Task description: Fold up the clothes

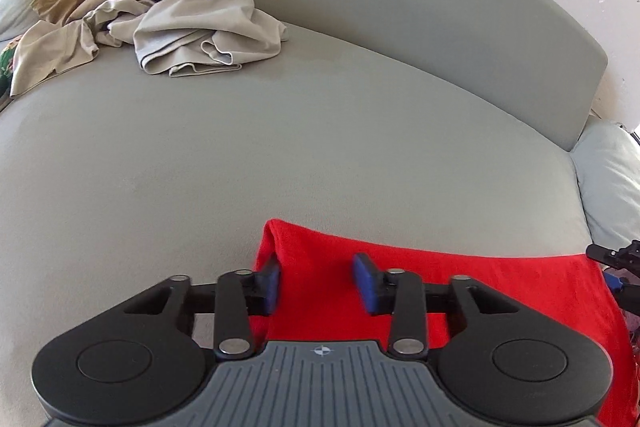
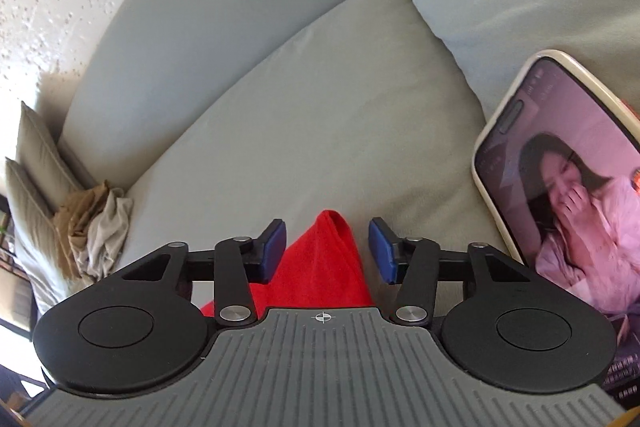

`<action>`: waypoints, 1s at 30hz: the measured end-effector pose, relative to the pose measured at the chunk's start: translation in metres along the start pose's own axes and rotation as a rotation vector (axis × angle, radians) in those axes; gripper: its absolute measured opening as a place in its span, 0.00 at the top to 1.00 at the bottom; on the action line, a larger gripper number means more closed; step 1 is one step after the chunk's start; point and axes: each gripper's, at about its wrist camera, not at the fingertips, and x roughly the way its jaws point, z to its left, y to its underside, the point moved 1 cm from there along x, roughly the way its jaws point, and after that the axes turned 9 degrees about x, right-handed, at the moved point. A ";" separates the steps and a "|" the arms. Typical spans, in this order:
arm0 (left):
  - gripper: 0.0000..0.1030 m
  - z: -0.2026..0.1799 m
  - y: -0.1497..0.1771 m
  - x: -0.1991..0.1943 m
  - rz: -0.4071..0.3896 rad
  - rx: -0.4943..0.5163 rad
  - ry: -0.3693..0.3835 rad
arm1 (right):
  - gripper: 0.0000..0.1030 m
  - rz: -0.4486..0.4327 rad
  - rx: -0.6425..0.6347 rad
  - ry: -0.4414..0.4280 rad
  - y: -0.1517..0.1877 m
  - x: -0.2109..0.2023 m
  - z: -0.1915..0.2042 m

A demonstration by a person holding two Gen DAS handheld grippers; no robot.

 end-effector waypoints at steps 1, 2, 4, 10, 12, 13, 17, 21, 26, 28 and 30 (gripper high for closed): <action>1.00 0.000 -0.002 0.000 -0.015 0.010 -0.003 | 0.69 -0.001 -0.027 0.010 0.000 0.006 0.003; 1.00 -0.001 -0.003 0.000 -0.035 0.020 -0.007 | 0.83 -0.018 -0.056 0.023 0.002 0.008 0.008; 1.00 0.001 -0.007 -0.003 -0.084 0.027 -0.015 | 0.92 -0.053 -0.113 0.048 0.005 0.011 0.016; 0.98 0.012 -0.013 0.012 -0.104 0.004 -0.048 | 0.95 -0.141 -0.091 0.090 0.003 0.015 0.013; 0.89 0.022 -0.008 0.021 -0.047 -0.065 -0.053 | 0.95 -0.138 -0.088 0.109 0.000 0.017 0.009; 0.87 0.027 -0.008 0.018 -0.050 -0.094 -0.045 | 0.94 -0.134 -0.085 0.111 -0.001 0.016 0.008; 0.77 0.025 -0.009 -0.018 -0.061 -0.101 -0.138 | 0.84 -0.204 -0.093 0.166 -0.005 -0.008 0.009; 0.75 0.001 0.004 -0.070 -0.126 0.004 -0.178 | 0.64 -0.236 -0.125 0.095 0.005 -0.048 0.021; 0.86 -0.047 0.041 -0.083 -0.112 0.165 -0.012 | 0.61 -0.009 -0.186 -0.158 0.043 -0.042 0.052; 0.90 -0.047 0.054 -0.075 -0.075 0.145 -0.084 | 0.61 0.124 -0.163 -0.279 0.060 -0.022 0.063; 0.92 -0.033 0.064 -0.072 -0.058 0.054 -0.096 | 0.61 0.276 -0.109 -0.356 0.073 0.008 0.068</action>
